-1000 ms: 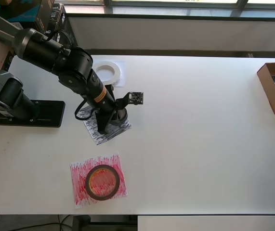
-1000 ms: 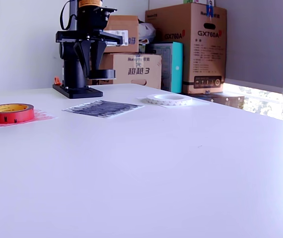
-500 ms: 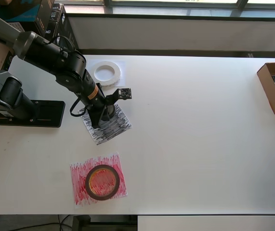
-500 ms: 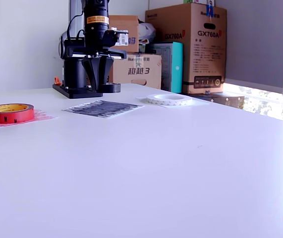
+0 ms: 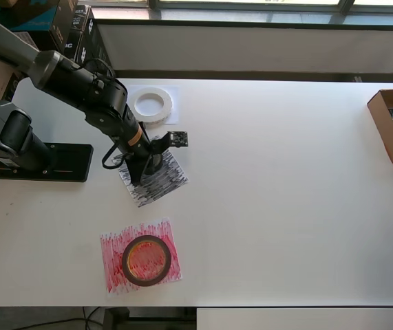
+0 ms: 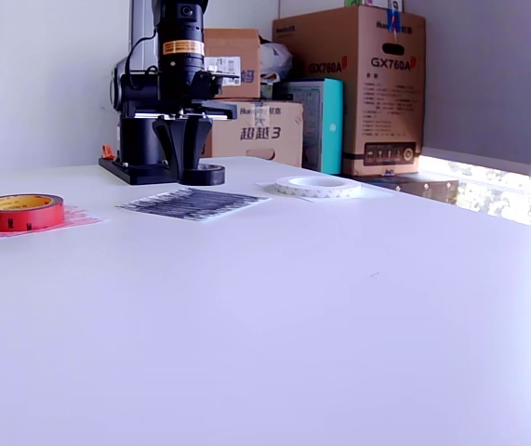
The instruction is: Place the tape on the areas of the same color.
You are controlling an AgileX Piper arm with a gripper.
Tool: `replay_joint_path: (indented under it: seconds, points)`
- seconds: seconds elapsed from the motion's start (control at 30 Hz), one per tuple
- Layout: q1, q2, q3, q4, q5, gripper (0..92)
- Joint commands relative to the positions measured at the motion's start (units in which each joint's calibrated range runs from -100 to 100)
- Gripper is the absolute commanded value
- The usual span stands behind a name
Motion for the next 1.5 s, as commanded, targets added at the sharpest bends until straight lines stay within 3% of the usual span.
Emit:
replay_joint_path:
  seconds: [0.0, 0.27, 0.47, 0.87, 1.27, 1.47]
  points:
    - [-0.1, 0.2, -0.2, 0.4, -0.1, 1.2]
    - [-0.1, 0.2, -0.2, 0.4, -0.6, 1.5]
    - [-0.1, 0.2, -0.2, 0.4, -0.2, 10.1]
    - [-0.1, 0.2, -0.2, 0.4, -0.6, 46.6]
    - [0.0, -0.6, -0.6, 0.4, -0.6, 47.0]
    - [-0.1, -3.0, -7.5, 0.4, -0.7, 47.0]
